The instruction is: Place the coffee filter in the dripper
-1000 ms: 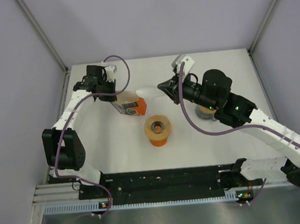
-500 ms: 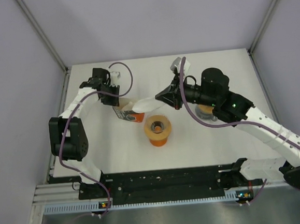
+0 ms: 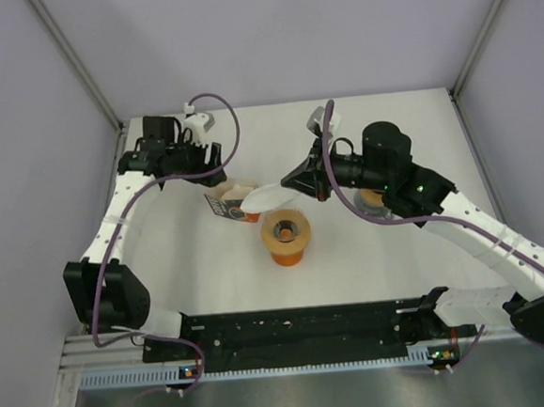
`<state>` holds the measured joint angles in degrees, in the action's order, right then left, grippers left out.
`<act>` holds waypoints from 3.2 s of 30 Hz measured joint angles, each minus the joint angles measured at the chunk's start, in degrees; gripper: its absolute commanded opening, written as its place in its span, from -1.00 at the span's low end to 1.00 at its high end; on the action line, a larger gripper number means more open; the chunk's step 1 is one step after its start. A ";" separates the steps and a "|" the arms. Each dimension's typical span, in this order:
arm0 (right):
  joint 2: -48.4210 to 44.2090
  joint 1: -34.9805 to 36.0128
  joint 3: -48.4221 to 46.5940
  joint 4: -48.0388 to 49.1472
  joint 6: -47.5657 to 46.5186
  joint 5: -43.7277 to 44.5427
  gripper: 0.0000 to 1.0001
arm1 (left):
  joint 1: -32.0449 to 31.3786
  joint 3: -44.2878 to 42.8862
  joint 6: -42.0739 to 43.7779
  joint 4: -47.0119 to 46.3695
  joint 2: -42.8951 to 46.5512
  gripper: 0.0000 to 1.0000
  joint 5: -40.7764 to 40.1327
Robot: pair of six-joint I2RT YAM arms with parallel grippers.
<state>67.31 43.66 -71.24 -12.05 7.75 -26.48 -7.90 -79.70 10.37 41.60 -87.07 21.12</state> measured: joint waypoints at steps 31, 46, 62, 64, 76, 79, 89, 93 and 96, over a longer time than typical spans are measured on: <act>2.64 -0.74 0.00 0.00 0.02 -2.32 -1.00 | -16.90 -8.87 12.70 12.44 8.76 -0.99 20.59; -0.42 0.72 0.00 -2.62 -4.87 10.62 -0.76 | -19.19 -8.81 0.68 14.80 6.56 -1.00 10.10; 5.57 8.11 -0.87 -8.85 -15.30 14.43 -1.00 | -22.71 -9.22 -2.71 19.06 4.59 -1.00 13.00; 5.57 8.35 -0.87 -8.90 -16.06 14.51 -1.00 | -22.91 -9.81 -2.54 20.04 4.37 -1.00 14.27; 5.01 11.08 -0.92 -9.05 -19.67 14.56 -1.00 | -23.17 -14.47 -0.55 23.28 4.04 -1.00 20.68; 5.01 11.10 -0.92 -9.92 -20.63 14.67 -1.00 | -23.17 -14.12 -0.15 23.30 4.02 -1.00 22.12; 7.28 11.37 -0.92 -16.50 -26.08 15.96 -1.00 | -23.19 -10.93 2.67 22.64 2.16 -1.00 21.97; 9.79 11.47 -0.92 -20.04 -28.17 15.78 -1.00 | -22.69 -8.66 3.30 21.55 1.25 -1.00 20.44; 11.45 11.72 -1.09 -22.34 -29.33 15.65 -1.00 | -22.16 -8.20 3.34 21.20 0.61 -1.00 18.80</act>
<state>78.76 55.37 -72.34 -34.39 -21.58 -10.83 -30.06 -87.90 13.72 62.81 -86.46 39.92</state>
